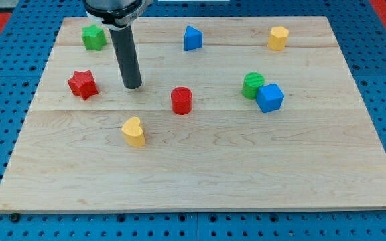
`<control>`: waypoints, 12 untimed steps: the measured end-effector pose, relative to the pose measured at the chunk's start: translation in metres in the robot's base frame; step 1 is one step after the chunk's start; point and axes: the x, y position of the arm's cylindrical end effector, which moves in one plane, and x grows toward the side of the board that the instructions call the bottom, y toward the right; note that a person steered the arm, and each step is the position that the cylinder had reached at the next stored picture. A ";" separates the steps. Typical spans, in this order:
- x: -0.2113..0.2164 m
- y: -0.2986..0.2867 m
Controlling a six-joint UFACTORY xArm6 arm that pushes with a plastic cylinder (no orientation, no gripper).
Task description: Separate the blue cube and green circle
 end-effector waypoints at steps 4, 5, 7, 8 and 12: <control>-0.002 0.090; 0.010 0.131; 0.010 0.218; 0.010 0.223; 0.033 0.226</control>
